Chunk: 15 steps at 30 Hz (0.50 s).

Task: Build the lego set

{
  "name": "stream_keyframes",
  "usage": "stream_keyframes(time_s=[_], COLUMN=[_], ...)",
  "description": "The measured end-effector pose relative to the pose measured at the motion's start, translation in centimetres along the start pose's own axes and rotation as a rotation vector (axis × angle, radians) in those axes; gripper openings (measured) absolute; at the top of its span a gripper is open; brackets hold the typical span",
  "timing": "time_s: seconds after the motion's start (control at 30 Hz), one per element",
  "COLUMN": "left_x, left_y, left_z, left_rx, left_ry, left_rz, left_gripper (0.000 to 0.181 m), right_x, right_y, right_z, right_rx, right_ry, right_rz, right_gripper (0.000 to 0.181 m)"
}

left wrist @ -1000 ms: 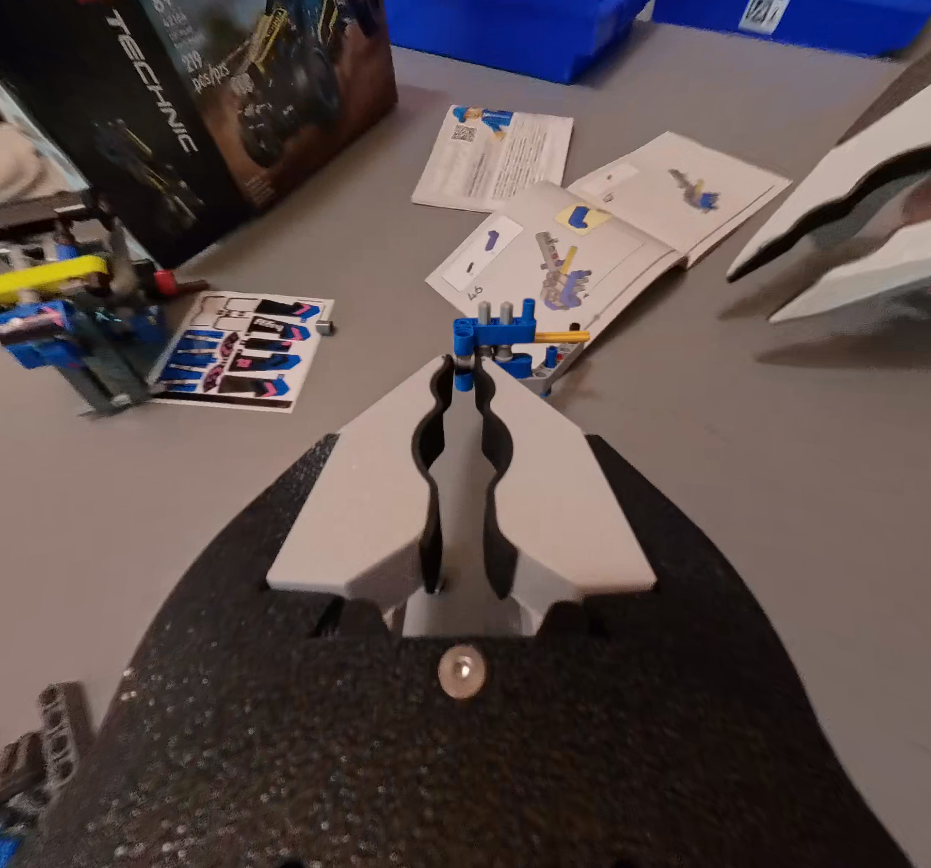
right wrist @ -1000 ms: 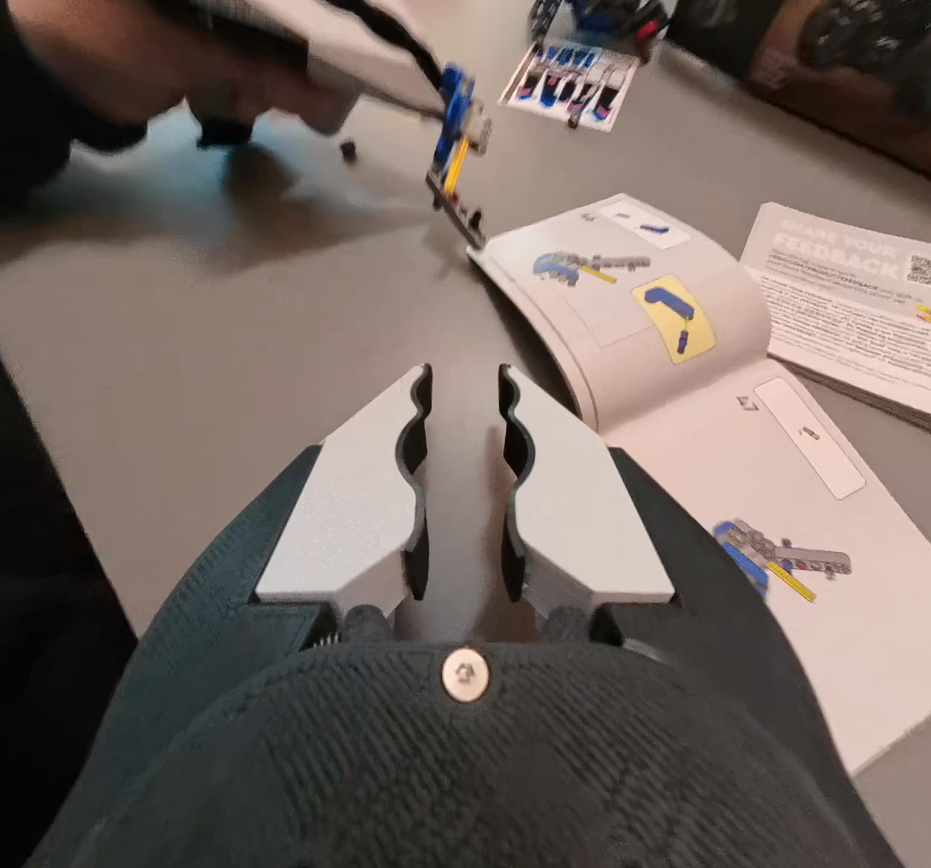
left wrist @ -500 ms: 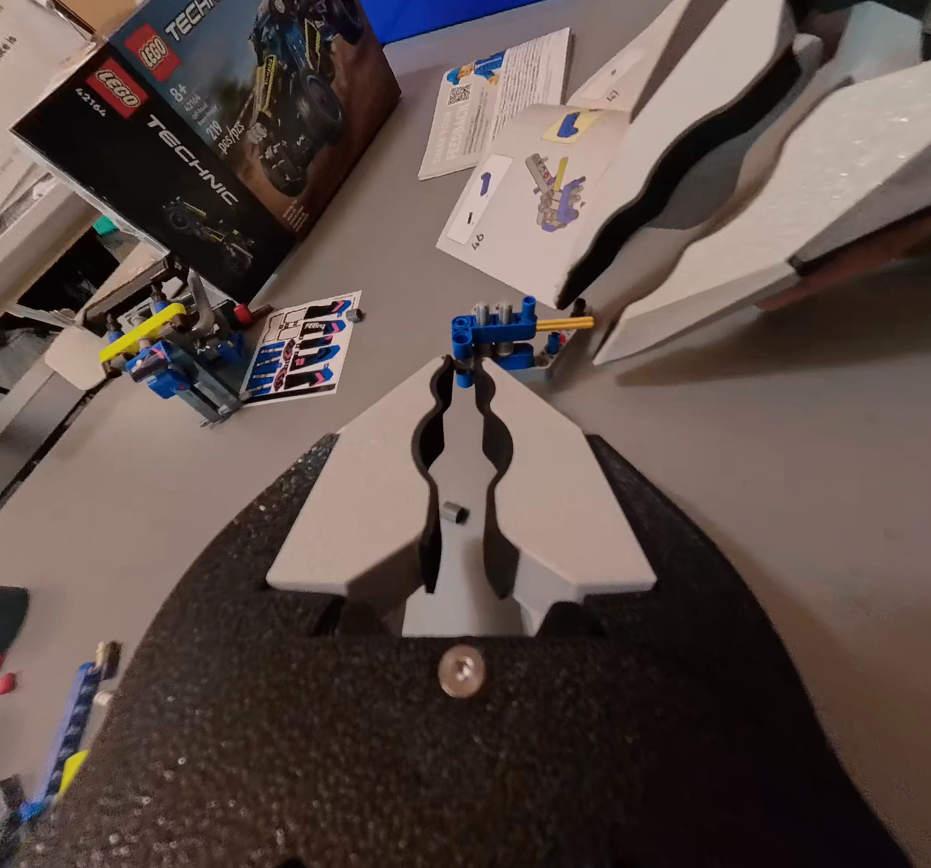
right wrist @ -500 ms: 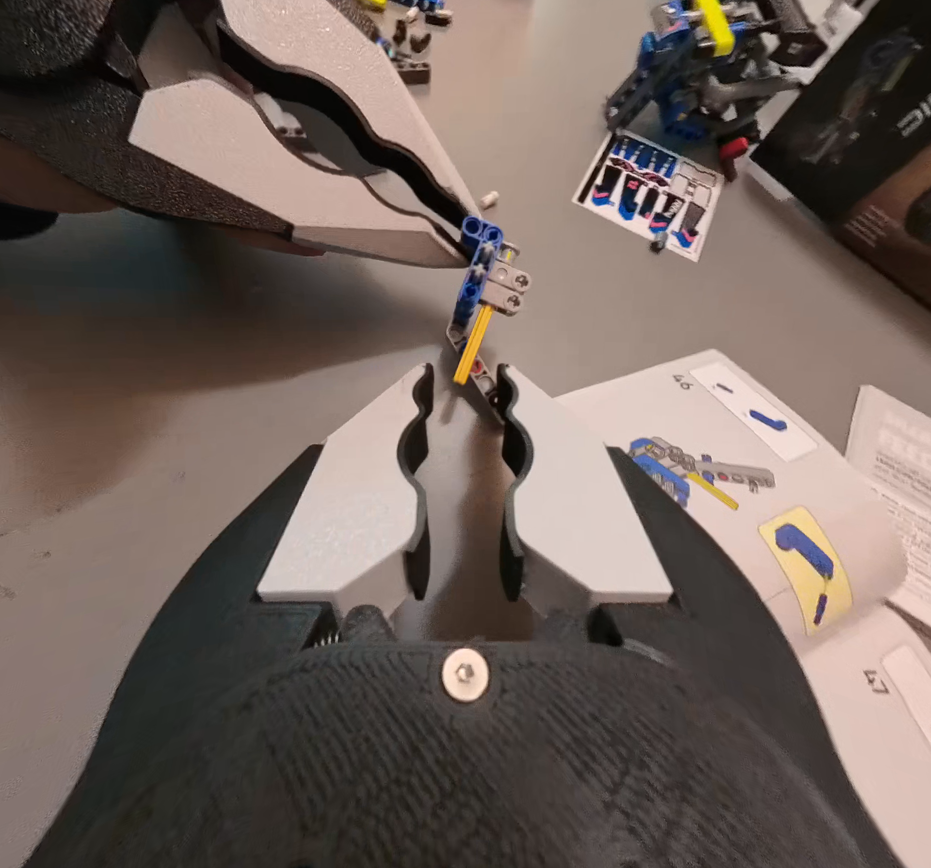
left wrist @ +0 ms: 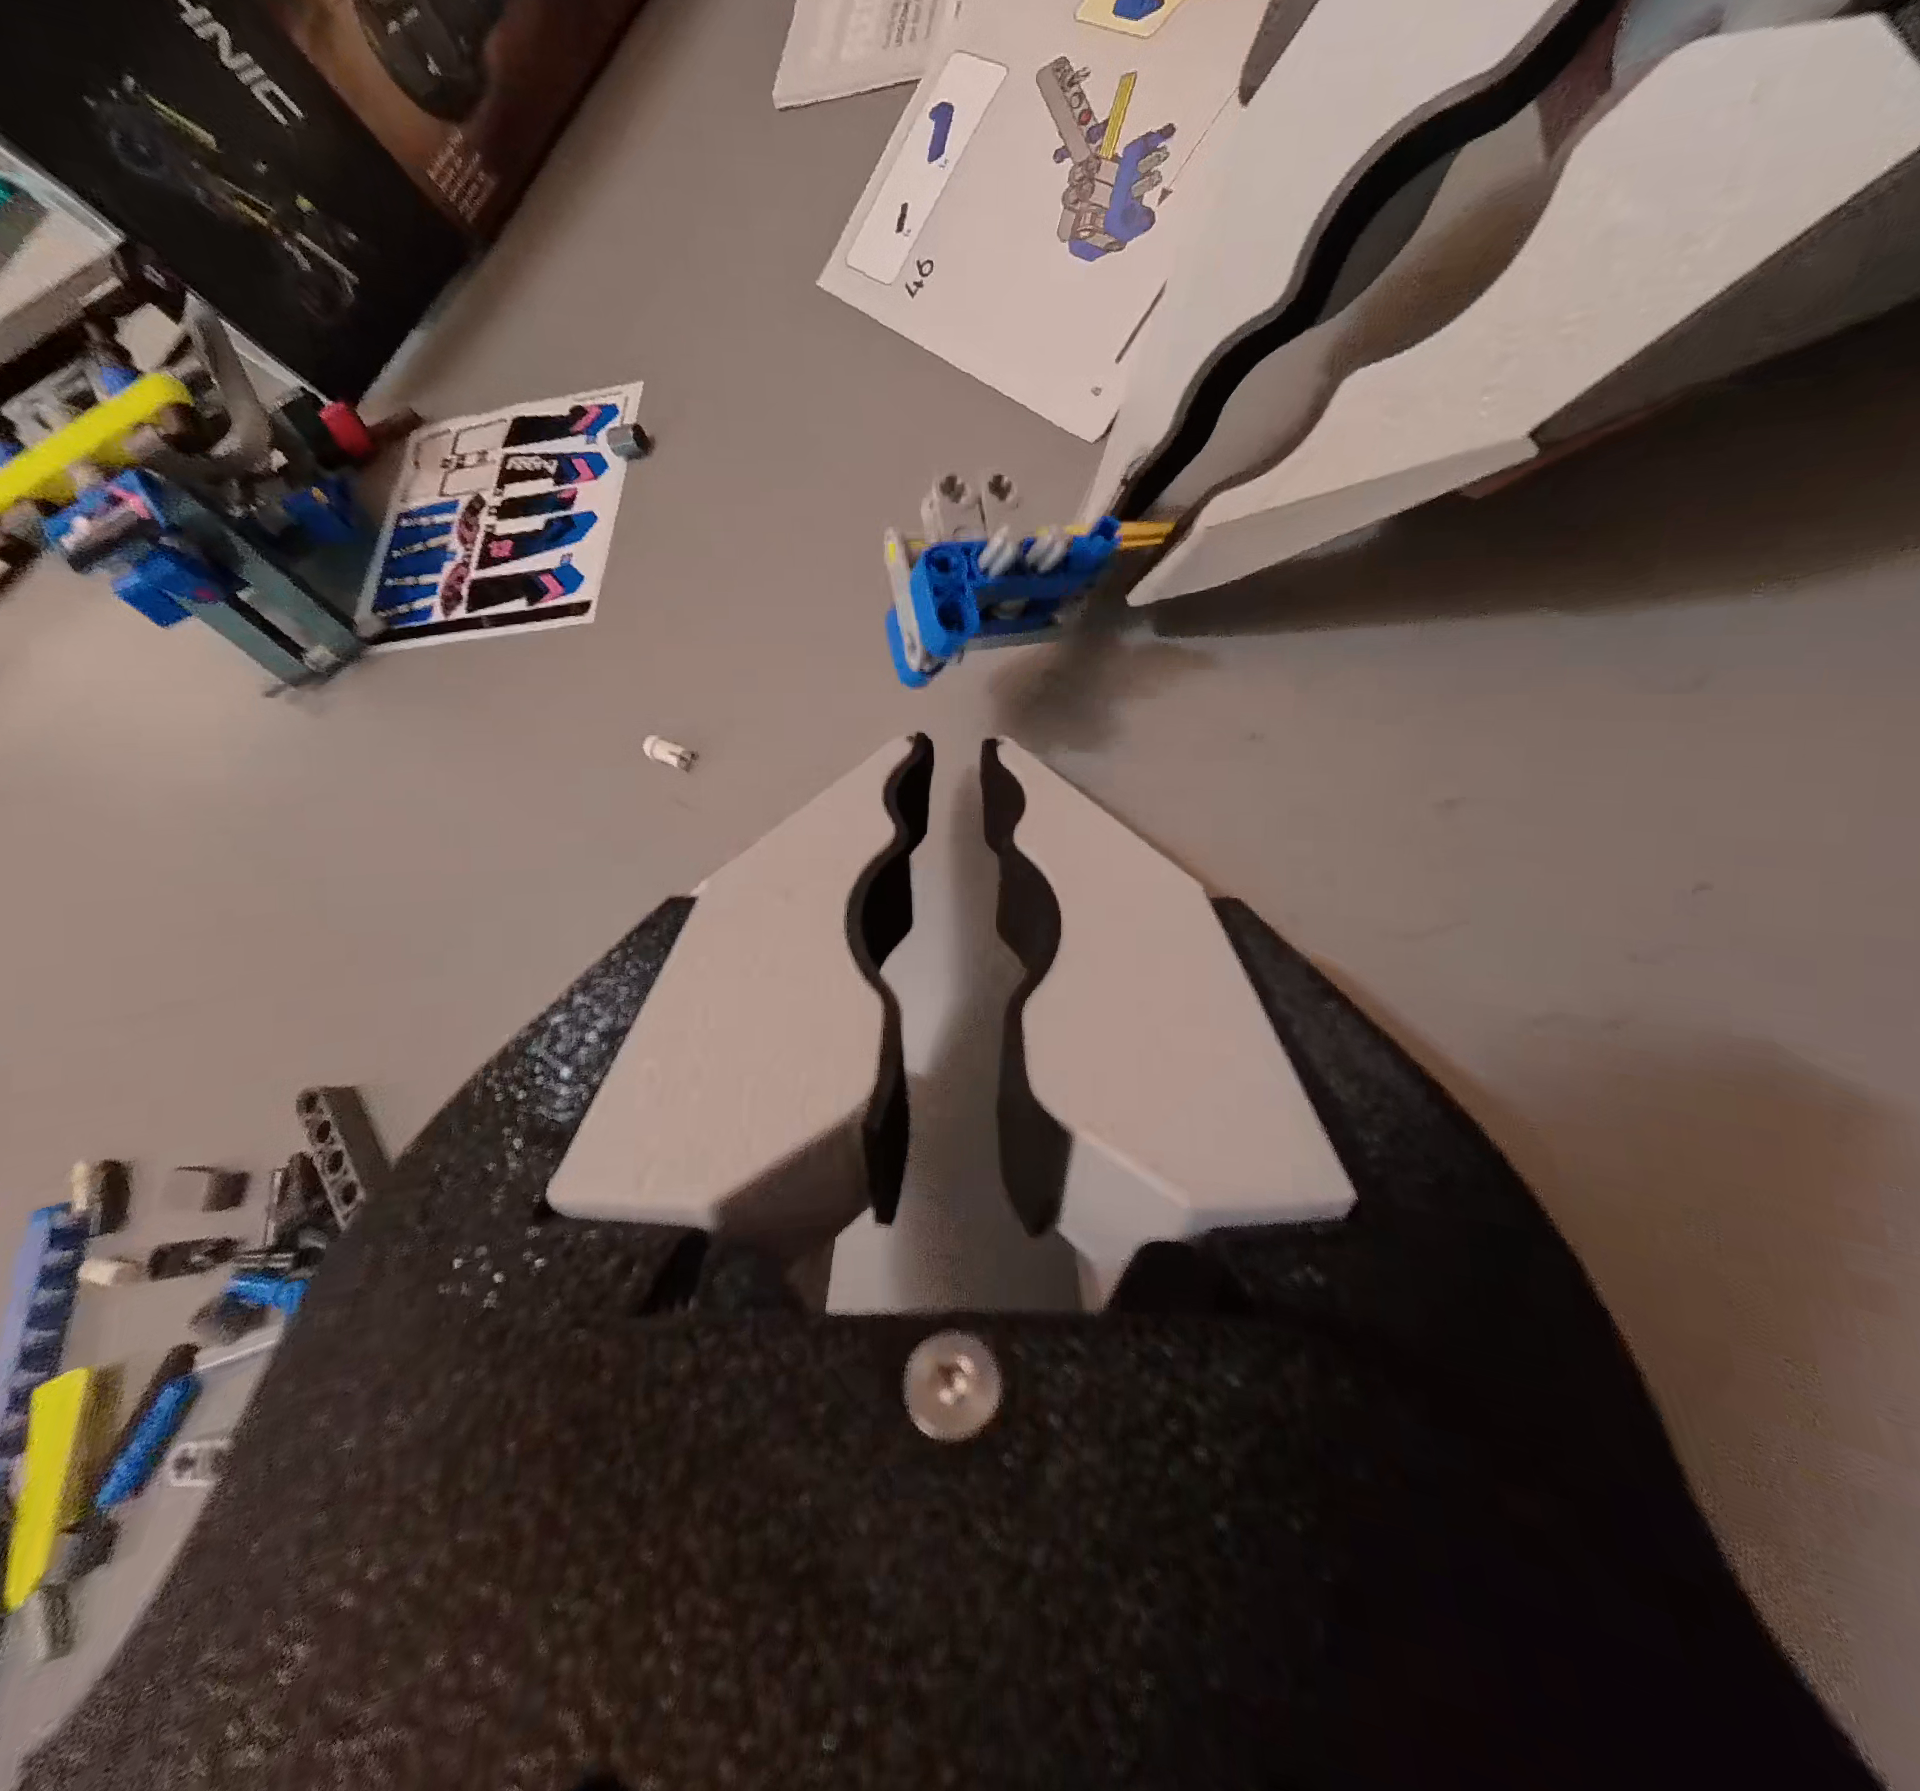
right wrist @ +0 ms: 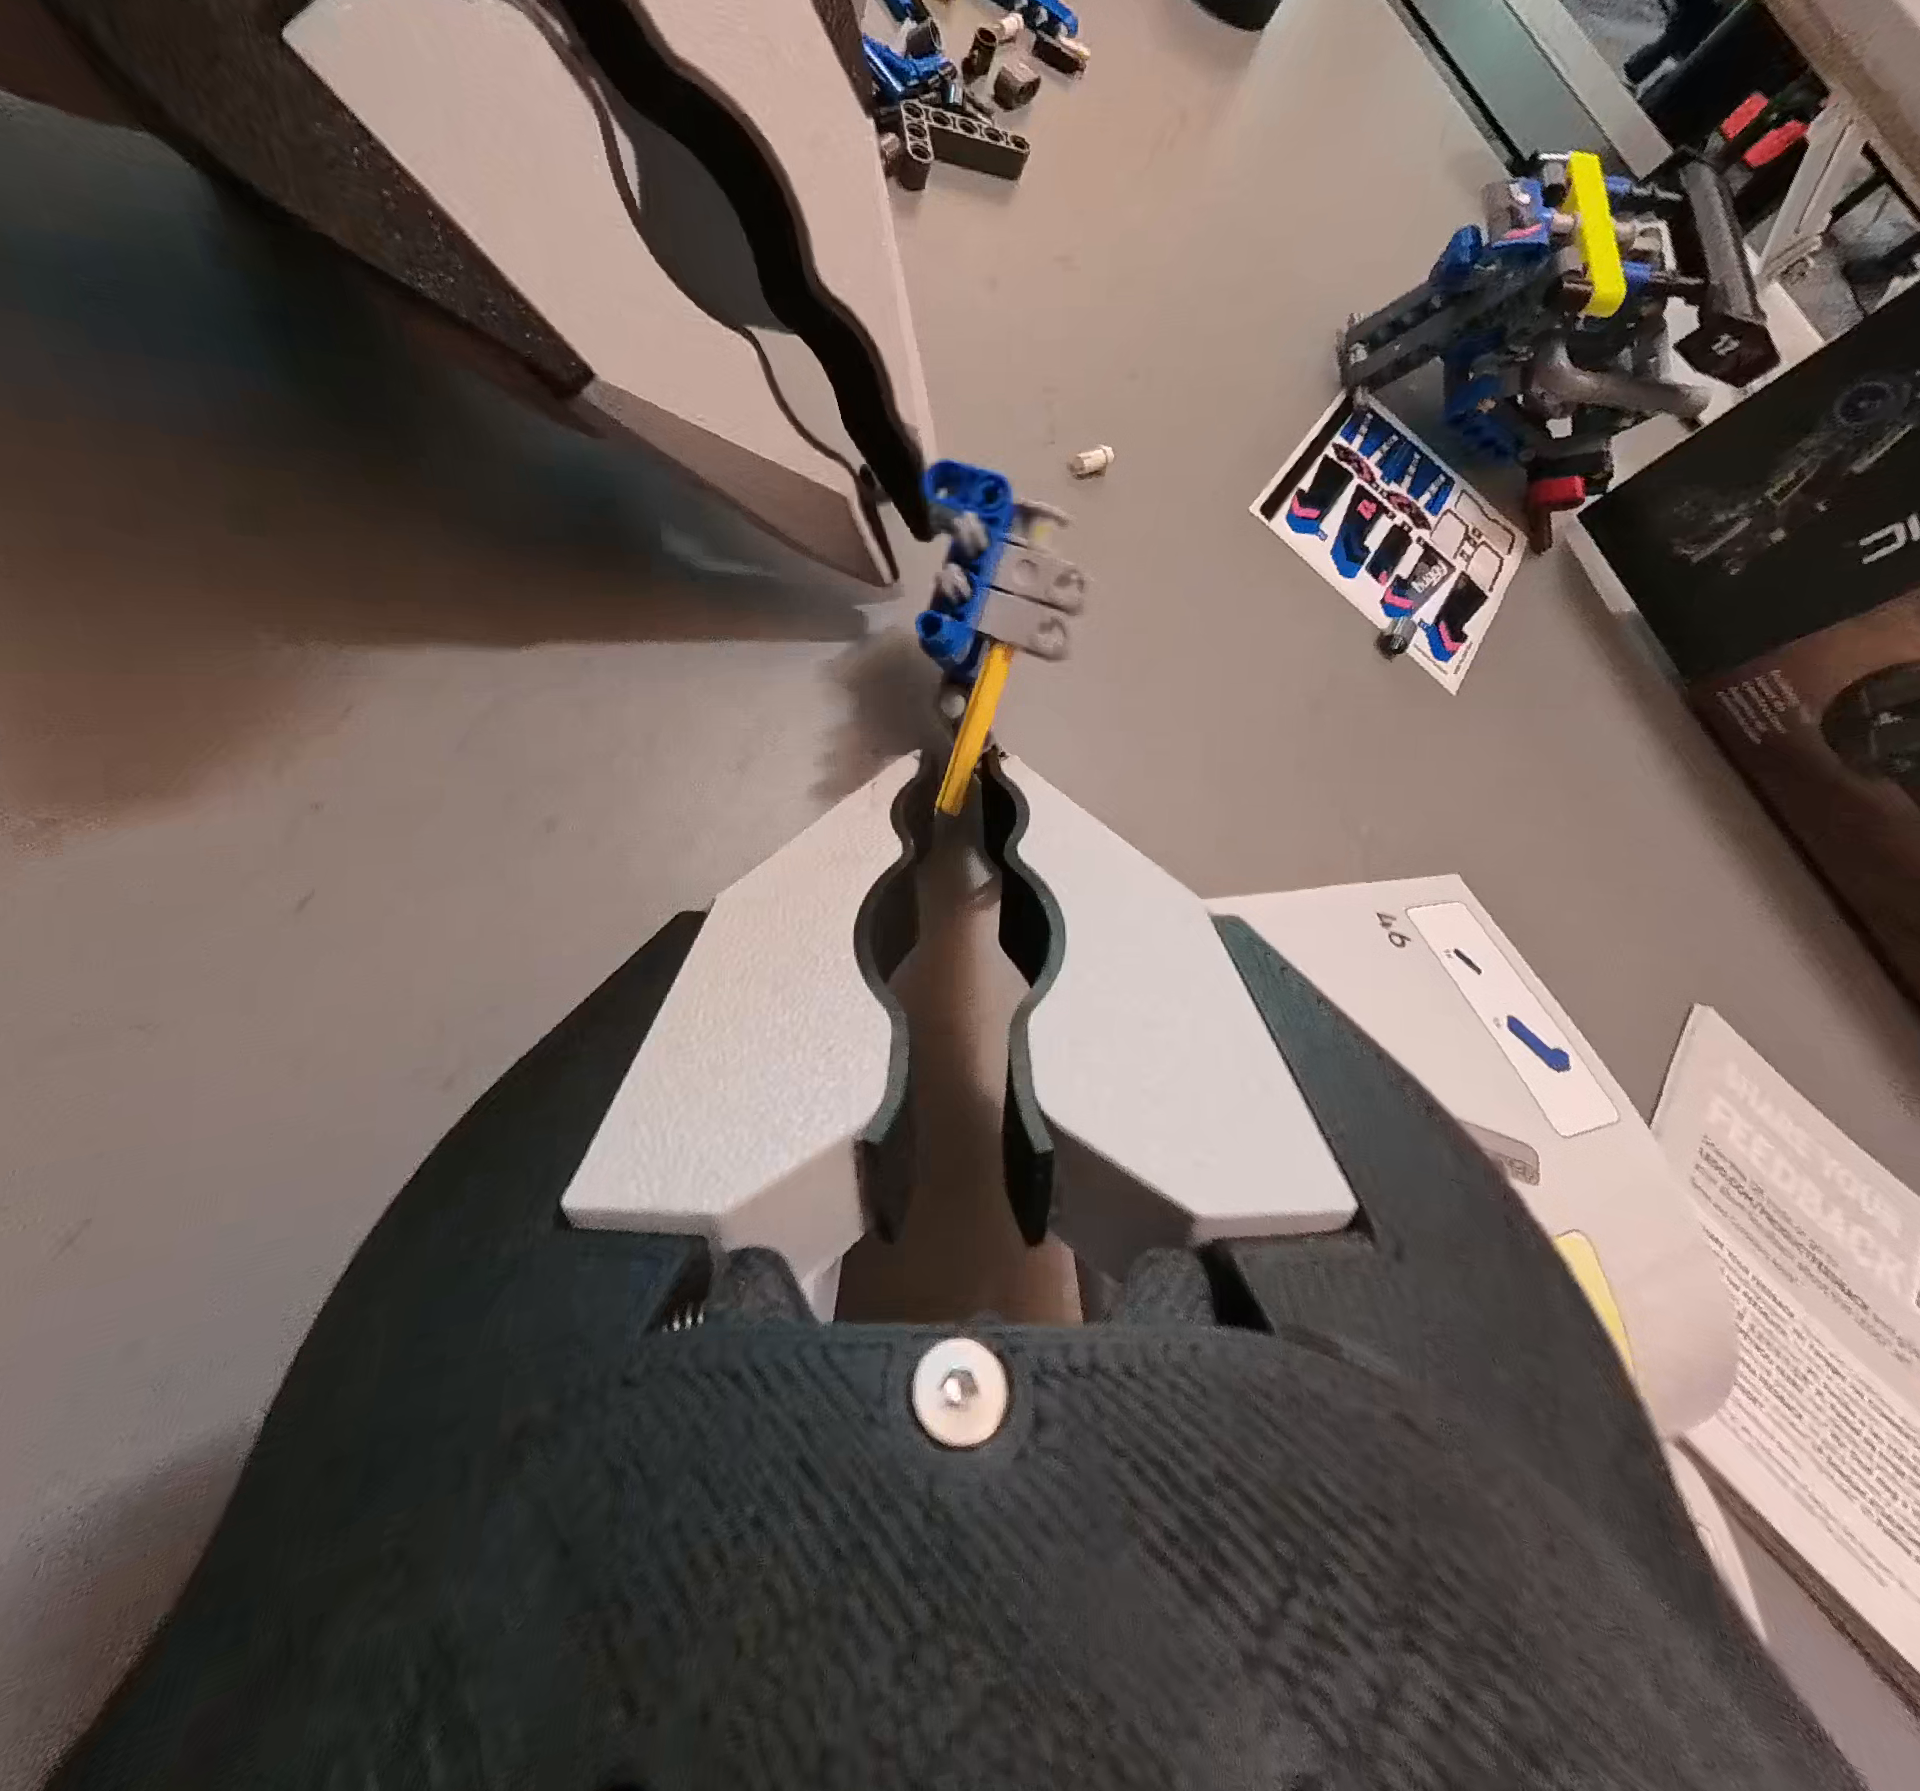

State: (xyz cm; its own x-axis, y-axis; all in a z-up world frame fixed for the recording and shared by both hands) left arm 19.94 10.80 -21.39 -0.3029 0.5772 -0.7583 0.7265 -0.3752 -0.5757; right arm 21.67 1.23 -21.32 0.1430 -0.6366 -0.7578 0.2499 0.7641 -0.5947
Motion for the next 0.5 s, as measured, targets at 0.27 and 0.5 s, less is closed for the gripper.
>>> stream_keyframes(time_s=[0.27,0.5], left_x=[0.6,1.7], left_y=[-0.5,-1.6], left_z=[-0.7,-1.0], left_rx=[0.047,0.056], left_ry=[-0.162,-0.274], left_rz=[-0.029,-0.054], left_gripper=[0.015,0.021], right_x=[-1.2,-1.4], right_y=[0.1,0.9], right_z=[0.3,0.3], right_rx=[-0.033,-0.115], right_ry=[0.017,0.087], right_rz=[-0.007,-0.048], right_gripper=[0.003,0.003])
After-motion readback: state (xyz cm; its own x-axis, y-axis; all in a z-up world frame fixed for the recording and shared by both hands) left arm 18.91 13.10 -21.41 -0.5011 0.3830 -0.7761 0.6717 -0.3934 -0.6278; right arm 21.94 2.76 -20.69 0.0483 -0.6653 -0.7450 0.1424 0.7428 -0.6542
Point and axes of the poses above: each gripper's, where its closed fingertips meet, y out along the fingers, x out of its underside, z = x × y across the jaws, the point moved 5 cm from there along -y, back along the fingers, and after that the axes turned 5 degrees about -x, right-handed, at the moved point
